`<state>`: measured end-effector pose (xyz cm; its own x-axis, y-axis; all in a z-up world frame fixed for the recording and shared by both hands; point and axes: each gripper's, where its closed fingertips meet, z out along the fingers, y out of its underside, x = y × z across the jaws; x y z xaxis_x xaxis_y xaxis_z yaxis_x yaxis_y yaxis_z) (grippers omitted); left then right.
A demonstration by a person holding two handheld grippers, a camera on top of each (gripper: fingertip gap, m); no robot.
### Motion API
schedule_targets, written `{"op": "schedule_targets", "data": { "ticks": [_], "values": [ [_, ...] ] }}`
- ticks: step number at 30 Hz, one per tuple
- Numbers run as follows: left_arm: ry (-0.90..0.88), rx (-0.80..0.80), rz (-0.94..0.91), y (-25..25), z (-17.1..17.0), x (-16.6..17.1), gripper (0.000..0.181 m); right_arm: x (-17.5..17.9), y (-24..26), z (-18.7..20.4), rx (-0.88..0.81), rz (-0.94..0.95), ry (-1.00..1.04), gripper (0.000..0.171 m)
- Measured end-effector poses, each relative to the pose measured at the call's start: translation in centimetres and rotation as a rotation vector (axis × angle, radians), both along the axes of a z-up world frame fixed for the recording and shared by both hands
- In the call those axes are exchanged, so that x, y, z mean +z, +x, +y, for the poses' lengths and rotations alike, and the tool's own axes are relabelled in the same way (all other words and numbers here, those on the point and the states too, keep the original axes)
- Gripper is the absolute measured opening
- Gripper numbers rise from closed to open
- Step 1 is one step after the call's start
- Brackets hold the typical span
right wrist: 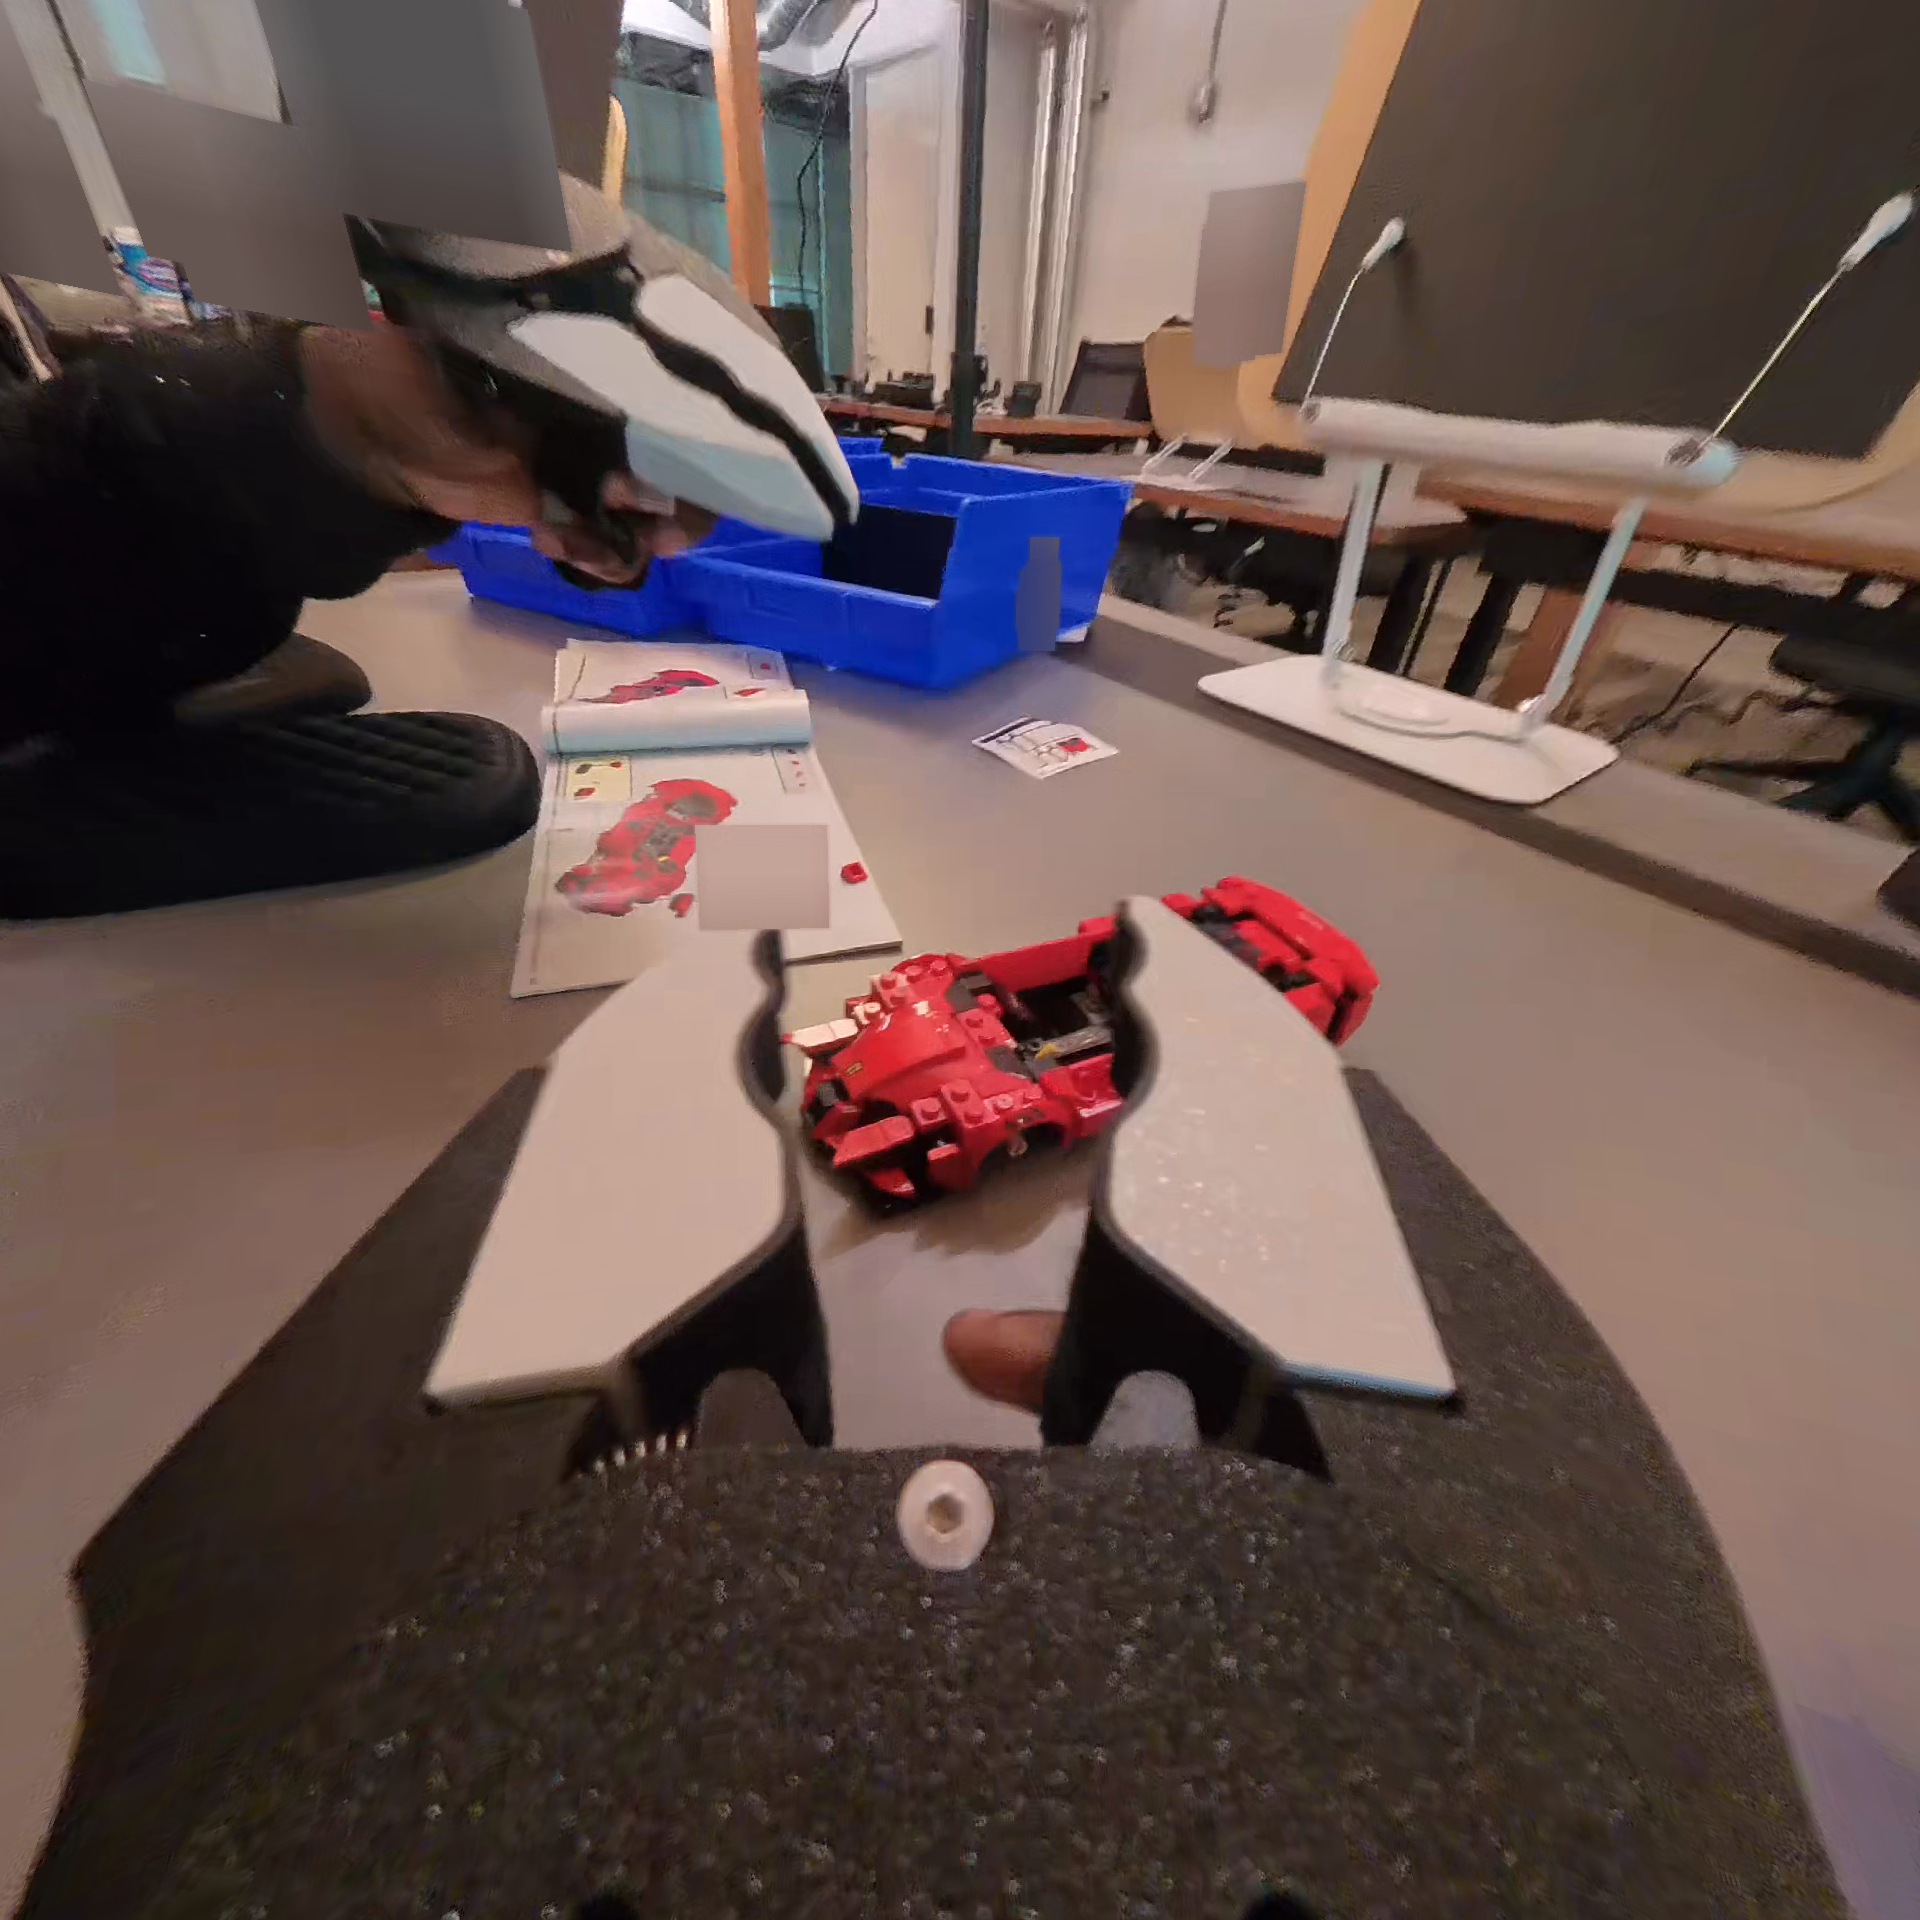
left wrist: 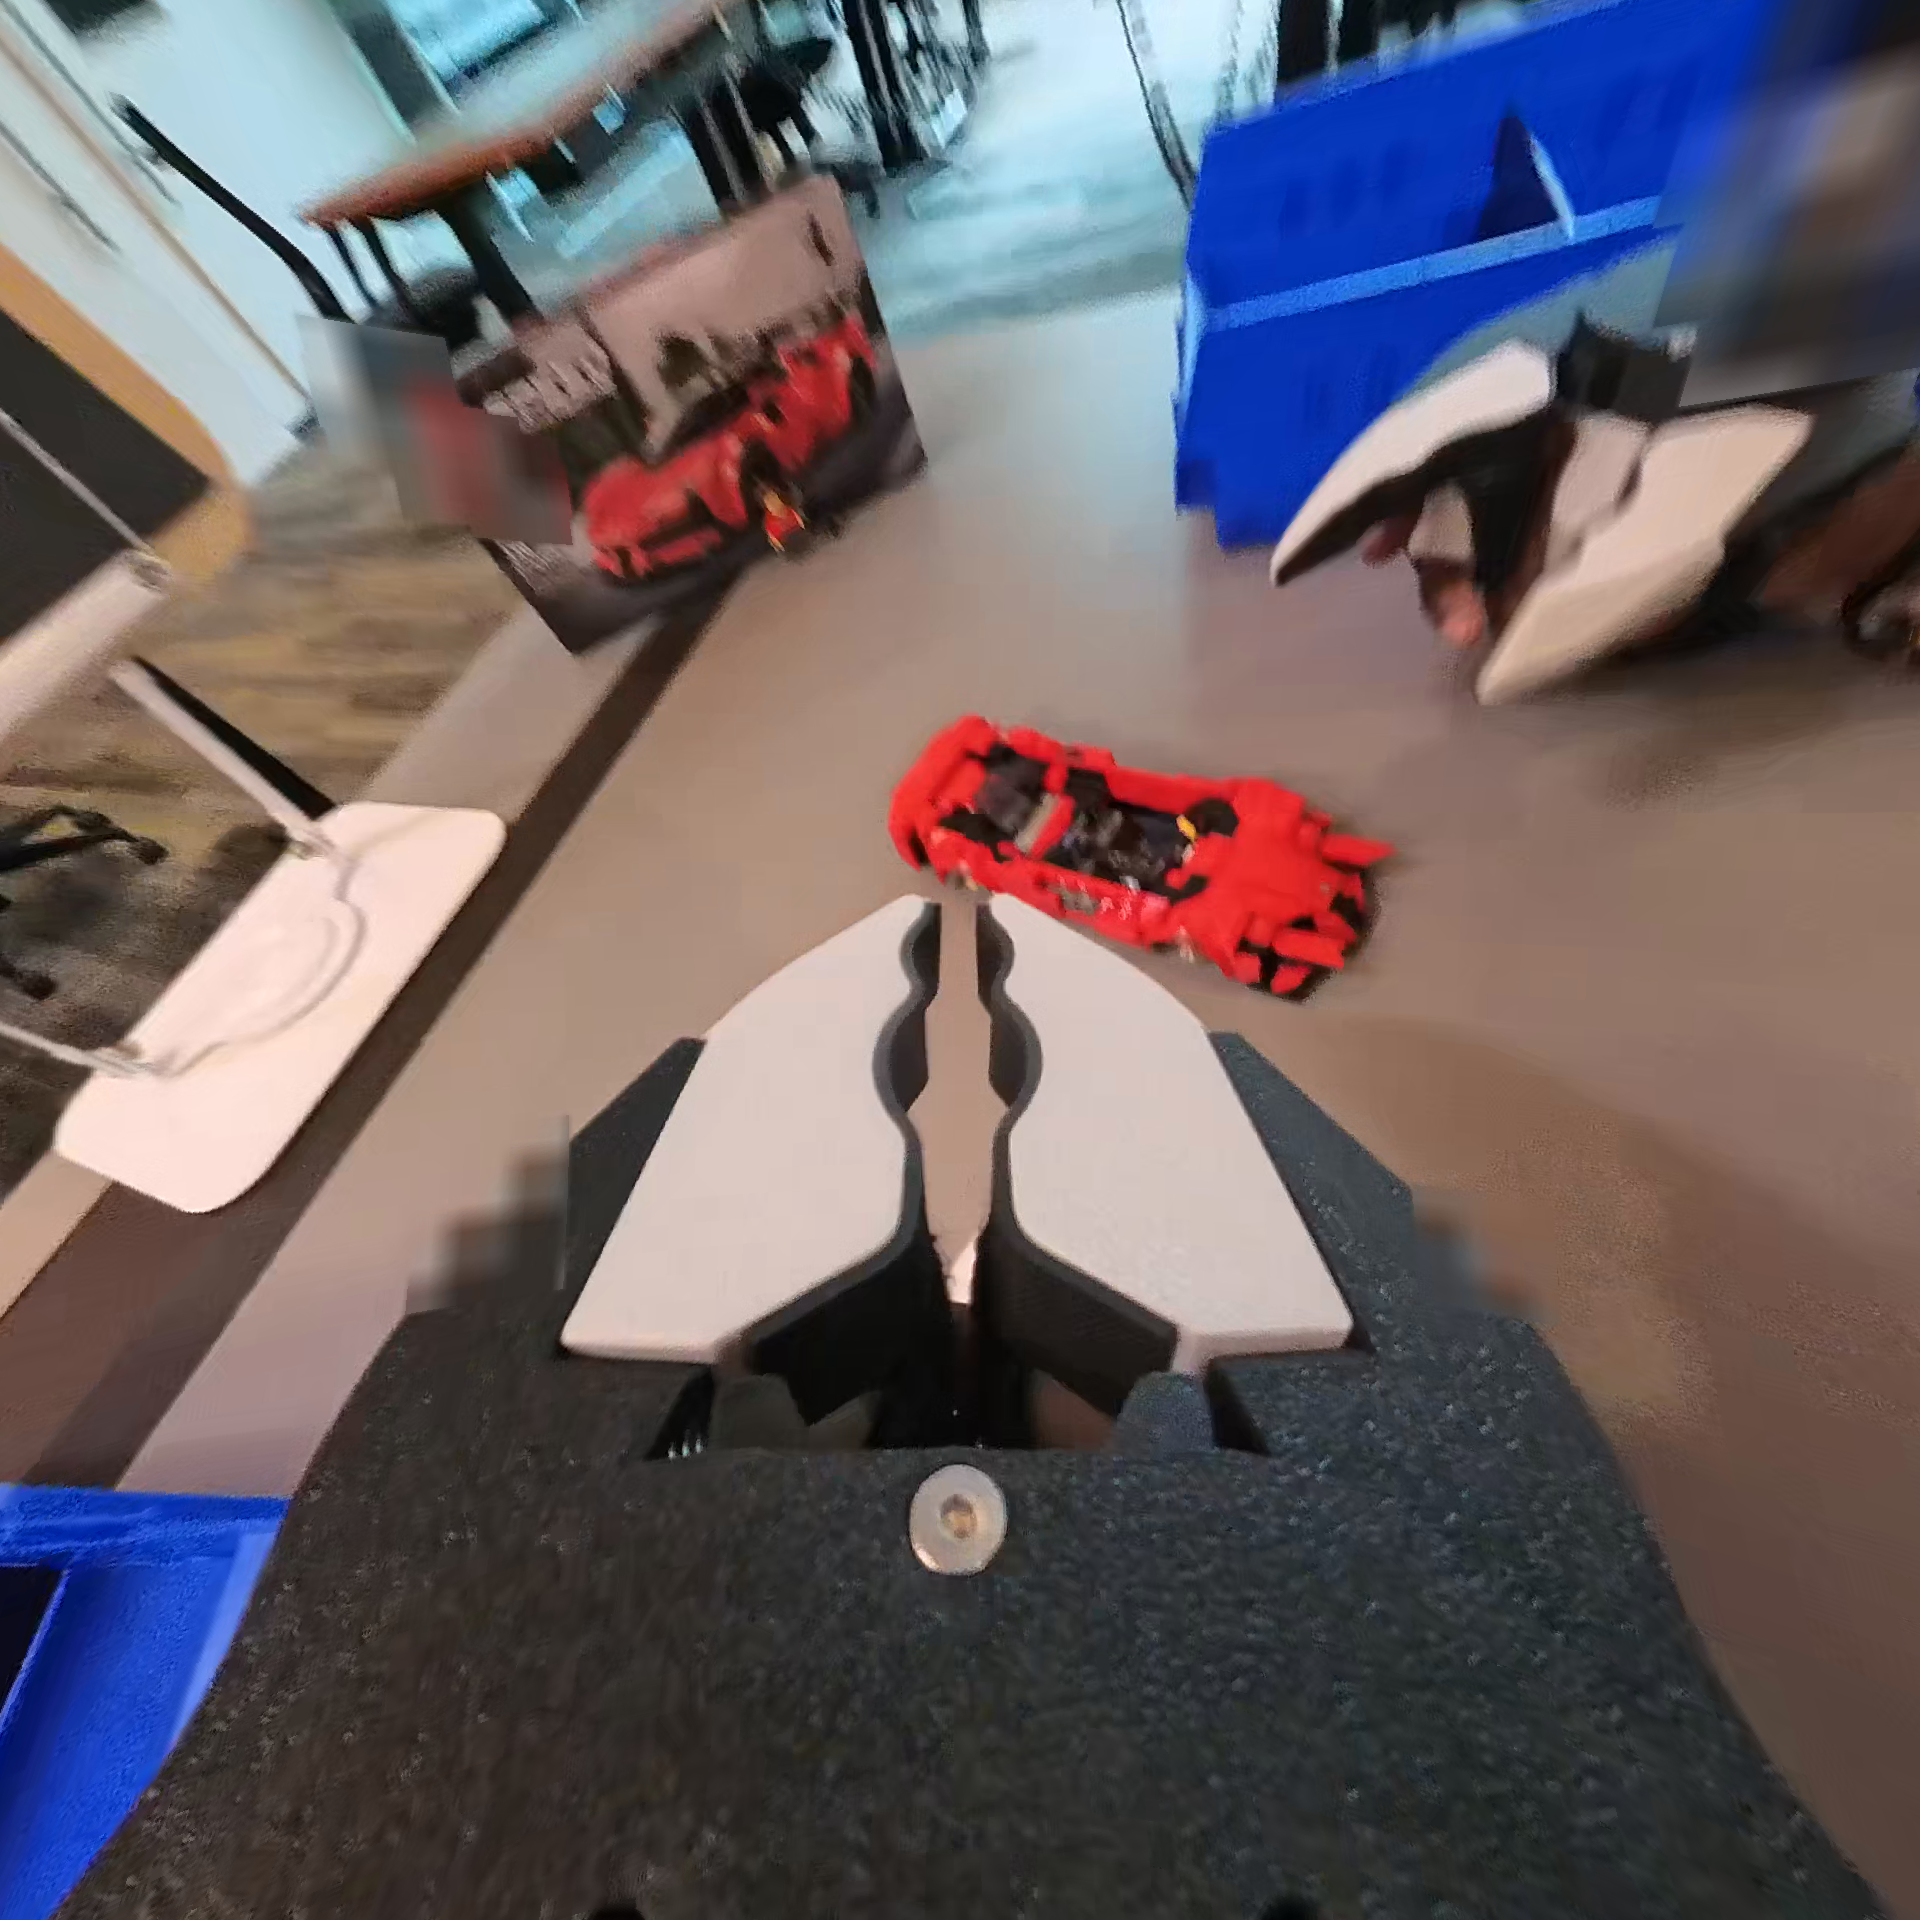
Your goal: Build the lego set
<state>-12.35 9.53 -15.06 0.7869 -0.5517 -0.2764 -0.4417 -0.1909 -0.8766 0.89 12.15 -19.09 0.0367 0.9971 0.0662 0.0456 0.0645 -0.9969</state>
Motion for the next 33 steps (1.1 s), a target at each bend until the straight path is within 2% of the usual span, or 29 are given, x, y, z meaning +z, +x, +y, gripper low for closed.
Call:
{"op": "schedule_targets", "data": {
  "ticks": [1, 2, 3, 6, 8, 10, 11, 13, 15, 18, 20, 22, 23, 26, 28, 30, 33],
  "values": [
    [0.036, 0.014, -0.033, -0.2, -0.1, 1.1, 0.007, 0.0, 0.0, 0.1, -0.016, 0.002, 0.015, 0.076],
    [0.065, 0.029, -0.069, -0.2, -0.2, 2.2, 0.008, 0.0, -0.1, 0.1, -0.015, -0.004, 0.024, 0.086],
    [0.092, 0.042, -0.103, -0.2, -0.4, 3.2, 0.009, -0.2, -0.3, -0.1, 0.000, -0.013, 0.029, 0.087],
    [0.211, 0.061, -0.236, 0.0, -1.7, 6.8, 0.007, 1.1, -1.1, -0.7, 0.006, 0.013, 0.078, 0.078],
    [0.262, 0.027, -0.273, 0.2, -3.5, 8.7, 0.006, 3.7, -2.9, -1.6, 0.009, 0.008, 0.127, 0.068],
    [0.336, 0.060, -0.287, -1.1, -4.6, 10.7, 0.004, 7.0, -6.4, -3.9, 0.064, -0.134, 0.136, 0.065],
    [0.352, 0.082, -0.316, -1.9, -5.0, 11.5, 0.003, 9.0, -8.3, -5.8, 0.107, -0.224, 0.136, 0.059],
    [0.258, 0.113, -0.344, -2.8, -5.4, 12.1, 0.000, 13.3, -11.5, -9.7, 0.170, -0.345, 0.178, 0.046],
    [0.055, -0.034, -0.350, 0.3, -7.2, 13.7, 0.000, 16.9, -14.2, -11.9, 0.163, -0.338, 0.315, 0.047],
    [-0.081, -0.282, -0.359, 7.8, -11.5, 20.6, 0.000, 19.5, -16.2, -10.4, 0.029, -0.312, 0.452, 0.062],
    [-0.120, -0.378, -0.244, 12.6, -14.9, 24.4, 0.000, 19.1, -16.2, -9.6, 0.041, -0.325, 0.378, 0.067],
    [-0.024, -0.443, -0.154, 17.3, -18.2, 28.1, 0.000, 18.1, -15.7, -8.9, 0.063, -0.325, 0.246, 0.067],
    [0.007, -0.494, -0.088, 19.9, -20.1, 28.8, 0.000, 17.3, -15.4, -8.4, 0.072, -0.329, 0.203, 0.068],
    [0.077, -0.638, 0.090, 26.4, -25.0, 27.1, 0.000, 14.3, -14.8, -6.2, -0.015, -0.384, 0.161, 0.070],
    [0.096, -0.721, 0.162, 28.5, -27.2, 24.9, 0.000, 12.5, -14.6, -6.7, 0.005, -0.429, 0.155, 0.073],
    [0.142, -0.689, 0.166, 28.7, -26.2, 24.3, 0.000, 11.4, -14.3, -7.2, 0.019, -0.452, 0.183, 0.078],
    [0.072, -0.606, 0.063, 27.6, -23.3, 23.8, 0.000, 10.6, -14.0, -7.9, 0.043, -0.449, 0.174, 0.082]
  ]
}}
